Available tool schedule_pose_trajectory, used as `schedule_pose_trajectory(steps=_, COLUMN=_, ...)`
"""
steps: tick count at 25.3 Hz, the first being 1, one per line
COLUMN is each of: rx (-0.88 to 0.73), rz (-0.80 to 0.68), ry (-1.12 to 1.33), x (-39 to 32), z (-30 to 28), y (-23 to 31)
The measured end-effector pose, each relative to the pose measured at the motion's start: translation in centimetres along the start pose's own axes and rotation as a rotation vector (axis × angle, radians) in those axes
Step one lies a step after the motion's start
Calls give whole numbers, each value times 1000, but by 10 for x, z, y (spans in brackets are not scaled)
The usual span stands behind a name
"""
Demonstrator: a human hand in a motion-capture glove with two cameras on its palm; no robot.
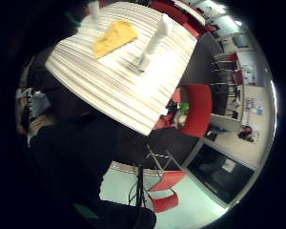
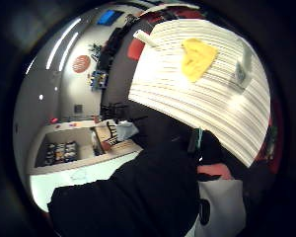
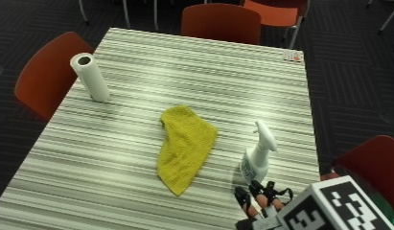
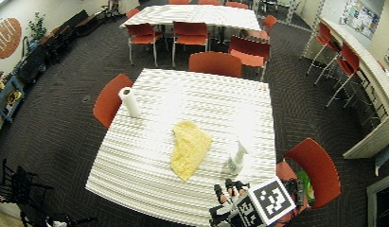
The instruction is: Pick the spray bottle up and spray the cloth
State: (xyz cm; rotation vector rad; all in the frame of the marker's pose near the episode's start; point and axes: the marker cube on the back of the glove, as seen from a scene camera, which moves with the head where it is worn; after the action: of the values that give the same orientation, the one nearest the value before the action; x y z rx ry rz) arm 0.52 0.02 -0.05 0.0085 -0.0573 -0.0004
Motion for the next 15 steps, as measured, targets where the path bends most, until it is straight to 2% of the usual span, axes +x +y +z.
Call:
schedule_pose_trajectory(steps=6, rx=121, rz=51, ry=-417, x=22, z=0, y=0)
schedule_pose_trajectory(steps=15, rx=365, rz=317, ry=-1163, x=82, z=23, y=-1)
